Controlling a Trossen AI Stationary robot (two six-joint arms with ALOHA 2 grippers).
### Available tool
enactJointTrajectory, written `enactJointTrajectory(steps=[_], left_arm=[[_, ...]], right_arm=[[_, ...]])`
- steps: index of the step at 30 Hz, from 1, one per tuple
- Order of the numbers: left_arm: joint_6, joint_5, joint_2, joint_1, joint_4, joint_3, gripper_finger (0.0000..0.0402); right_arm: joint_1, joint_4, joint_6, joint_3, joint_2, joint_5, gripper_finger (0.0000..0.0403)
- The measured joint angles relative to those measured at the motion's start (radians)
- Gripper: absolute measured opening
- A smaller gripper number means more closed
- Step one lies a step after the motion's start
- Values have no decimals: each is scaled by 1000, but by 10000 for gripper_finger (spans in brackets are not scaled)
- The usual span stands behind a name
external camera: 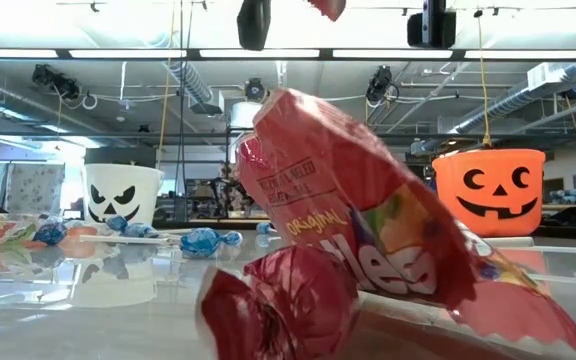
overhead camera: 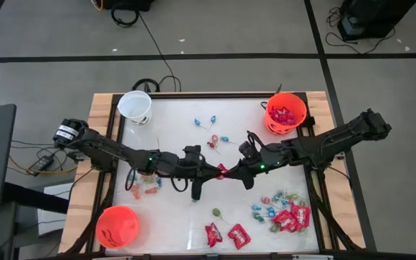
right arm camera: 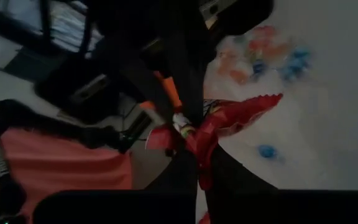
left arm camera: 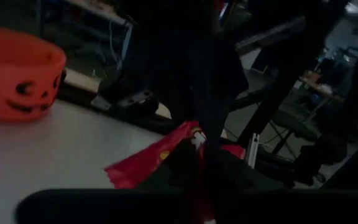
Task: Sort candy by brand, put in halloween buckets
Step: Put the red candy into the top orange bucket
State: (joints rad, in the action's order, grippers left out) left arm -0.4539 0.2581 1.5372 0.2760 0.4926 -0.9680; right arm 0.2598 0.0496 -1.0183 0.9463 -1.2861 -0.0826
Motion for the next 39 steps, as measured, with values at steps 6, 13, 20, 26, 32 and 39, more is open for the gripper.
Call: enactJointTrajectory(steps=[6,13,20,26,32,39], left_arm=[[-85,-85,-9,-56,-124,0,134],[-101,-193,-82,-136,-351,-2,162],[-46,-200,-172,-197,-580,-1,163],[31,-203,-220,-253,-691,0,163],[84,-256,-224,-295,-706,0,163],[171,-287,-224,-350,-753,0,163]], right_arm=[[-68,265,-41,0,21,-41,13],[-203,524,27,0,63,-55,12],[-406,643,142,0,131,-50,11],[-634,679,235,0,205,-11,10],[-870,814,349,0,225,-3,9],[-1054,897,443,0,212,-3,7]])
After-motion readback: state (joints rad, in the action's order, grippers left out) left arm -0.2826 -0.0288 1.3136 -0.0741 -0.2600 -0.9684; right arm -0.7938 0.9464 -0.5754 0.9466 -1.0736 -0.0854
